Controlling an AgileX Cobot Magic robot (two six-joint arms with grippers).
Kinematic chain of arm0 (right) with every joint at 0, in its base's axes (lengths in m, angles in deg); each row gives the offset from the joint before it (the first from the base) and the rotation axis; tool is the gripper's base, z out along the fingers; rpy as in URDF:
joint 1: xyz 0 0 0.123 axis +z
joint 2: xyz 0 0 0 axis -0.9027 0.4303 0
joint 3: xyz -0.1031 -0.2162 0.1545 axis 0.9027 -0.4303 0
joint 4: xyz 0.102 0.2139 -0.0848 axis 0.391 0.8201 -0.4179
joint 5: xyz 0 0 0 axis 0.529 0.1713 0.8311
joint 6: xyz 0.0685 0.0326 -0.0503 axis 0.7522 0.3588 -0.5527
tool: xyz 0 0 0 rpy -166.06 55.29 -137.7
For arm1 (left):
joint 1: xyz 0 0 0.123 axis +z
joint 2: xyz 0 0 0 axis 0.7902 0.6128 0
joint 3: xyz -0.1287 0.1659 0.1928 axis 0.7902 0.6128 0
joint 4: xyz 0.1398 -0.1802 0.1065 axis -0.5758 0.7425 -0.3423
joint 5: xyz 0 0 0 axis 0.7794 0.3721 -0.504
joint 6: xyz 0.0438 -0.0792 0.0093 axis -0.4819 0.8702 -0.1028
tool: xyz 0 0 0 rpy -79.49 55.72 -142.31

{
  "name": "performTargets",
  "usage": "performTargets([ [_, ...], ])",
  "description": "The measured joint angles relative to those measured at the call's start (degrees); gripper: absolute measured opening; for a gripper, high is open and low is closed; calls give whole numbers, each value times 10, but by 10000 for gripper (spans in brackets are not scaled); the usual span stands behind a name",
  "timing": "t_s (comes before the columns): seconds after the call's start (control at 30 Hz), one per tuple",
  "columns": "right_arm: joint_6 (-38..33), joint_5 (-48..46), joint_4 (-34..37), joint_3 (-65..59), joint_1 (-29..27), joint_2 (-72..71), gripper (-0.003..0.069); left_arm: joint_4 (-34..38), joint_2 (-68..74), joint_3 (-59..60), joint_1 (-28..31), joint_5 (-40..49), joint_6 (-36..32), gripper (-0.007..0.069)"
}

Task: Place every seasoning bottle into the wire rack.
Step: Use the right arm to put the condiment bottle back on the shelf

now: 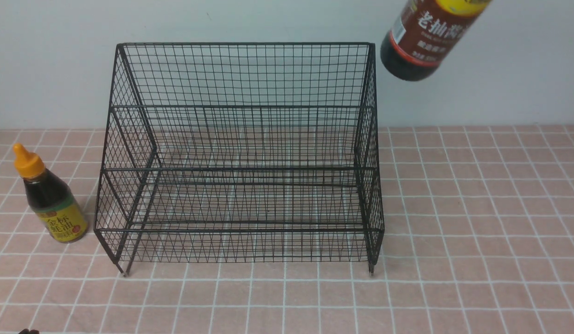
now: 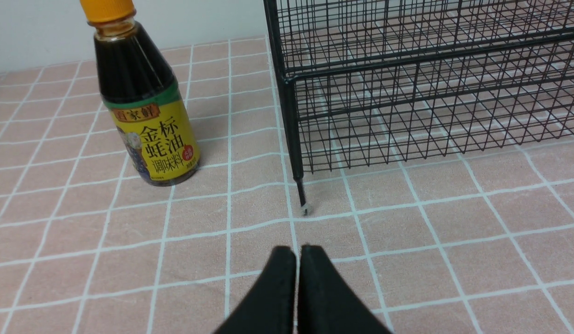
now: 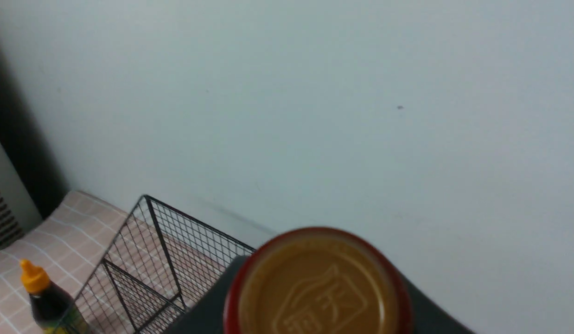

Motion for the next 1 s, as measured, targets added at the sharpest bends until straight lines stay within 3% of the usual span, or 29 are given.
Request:
performTargets([
  [0.43, -31, 40, 8, 2, 105, 119, 272, 0, 0, 0, 0, 0, 0, -7],
  [0.73, -32, 103, 8, 2, 111, 180, 272, 0, 0, 0, 0, 0, 0, -7],
  [1.0, -31, 96, 6, 2, 111, 215, 272, 0, 0, 0, 0, 0, 0, -7],
])
